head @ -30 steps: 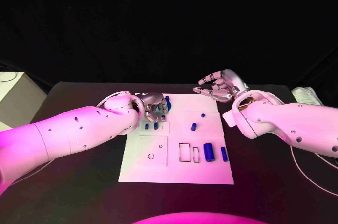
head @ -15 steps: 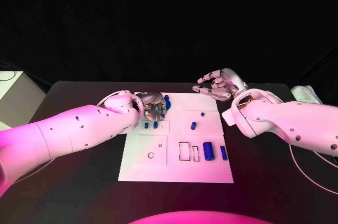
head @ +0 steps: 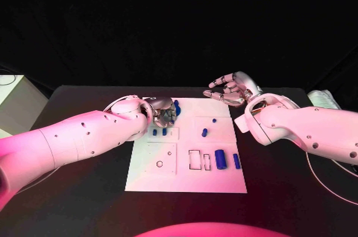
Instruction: Assemble the parts on the task board
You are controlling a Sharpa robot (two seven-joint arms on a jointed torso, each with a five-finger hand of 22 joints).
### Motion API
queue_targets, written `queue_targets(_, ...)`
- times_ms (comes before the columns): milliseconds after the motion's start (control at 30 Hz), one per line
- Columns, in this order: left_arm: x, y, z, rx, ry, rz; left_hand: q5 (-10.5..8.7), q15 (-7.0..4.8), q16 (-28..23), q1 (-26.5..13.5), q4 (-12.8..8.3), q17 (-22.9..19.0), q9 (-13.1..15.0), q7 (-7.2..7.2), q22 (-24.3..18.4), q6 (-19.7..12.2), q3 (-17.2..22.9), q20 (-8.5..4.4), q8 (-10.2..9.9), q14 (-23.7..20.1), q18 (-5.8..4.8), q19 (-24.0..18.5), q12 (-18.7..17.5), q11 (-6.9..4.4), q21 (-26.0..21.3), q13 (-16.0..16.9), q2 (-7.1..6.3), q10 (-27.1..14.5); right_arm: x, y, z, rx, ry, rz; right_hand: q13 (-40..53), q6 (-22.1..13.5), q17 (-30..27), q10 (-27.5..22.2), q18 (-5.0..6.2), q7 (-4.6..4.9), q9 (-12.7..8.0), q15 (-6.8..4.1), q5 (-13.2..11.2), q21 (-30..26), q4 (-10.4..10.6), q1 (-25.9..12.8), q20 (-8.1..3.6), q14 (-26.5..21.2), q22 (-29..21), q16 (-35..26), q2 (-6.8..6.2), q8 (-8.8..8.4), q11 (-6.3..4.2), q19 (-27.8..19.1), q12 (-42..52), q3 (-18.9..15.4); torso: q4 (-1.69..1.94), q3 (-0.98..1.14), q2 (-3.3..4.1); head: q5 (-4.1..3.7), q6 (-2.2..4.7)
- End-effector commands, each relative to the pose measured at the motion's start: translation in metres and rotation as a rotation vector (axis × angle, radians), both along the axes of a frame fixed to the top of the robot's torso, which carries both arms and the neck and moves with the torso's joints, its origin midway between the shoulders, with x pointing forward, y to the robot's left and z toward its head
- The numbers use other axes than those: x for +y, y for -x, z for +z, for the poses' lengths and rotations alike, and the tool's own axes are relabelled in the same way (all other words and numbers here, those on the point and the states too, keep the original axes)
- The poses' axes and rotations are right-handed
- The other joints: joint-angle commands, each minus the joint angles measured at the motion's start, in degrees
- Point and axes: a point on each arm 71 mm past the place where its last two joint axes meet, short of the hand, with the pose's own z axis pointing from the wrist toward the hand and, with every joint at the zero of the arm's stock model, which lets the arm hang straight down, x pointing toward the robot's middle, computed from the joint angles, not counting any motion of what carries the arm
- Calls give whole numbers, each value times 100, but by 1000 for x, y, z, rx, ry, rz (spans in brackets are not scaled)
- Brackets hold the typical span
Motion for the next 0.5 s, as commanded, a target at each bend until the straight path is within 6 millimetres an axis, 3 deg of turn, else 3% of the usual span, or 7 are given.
queue_targets(33,-3,3,-5,28,-2,-13,-38,11,23,0,-9,-13,-7,1,23,58,36,-9,-29,47,56,23,-29,11,36,-10,5,57,2,1,0,-4,5,22,886,-16,1188,-25,6,-31,8,-20,13,-21,7,12,-14,506,1272,-38,30,22,-4,424,-11,-34,5,0,-3,-10,-1)
queue_targets(367,-3,3,-7,39,-4,-16,-41,0,65,-34,-75,15,16,3,122,142,103,-18,-38,113,42,72,-156,-2,121,-60,17,155,3,1,0,-3,5,23,892,-15,1194,-17,5,-32,10,-21,12,-16,9,14,-15,508,1277,-36,36,26,-5,427,-3,-37,3,2,-4,6,-3)
queue_targets(500,-2,3,-7,23,9,-13,-24,-56,115,10,-263,96,86,16,297,317,308,-71,-19,260,23,165,-371,-56,287,-127,57,409,3,1,0,-3,5,24,892,-15,1194,-17,5,-32,10,-21,12,-16,9,14,-15,508,1277,-36,36,26,-5,427,-3,-37,4,0,-6,6,-1)
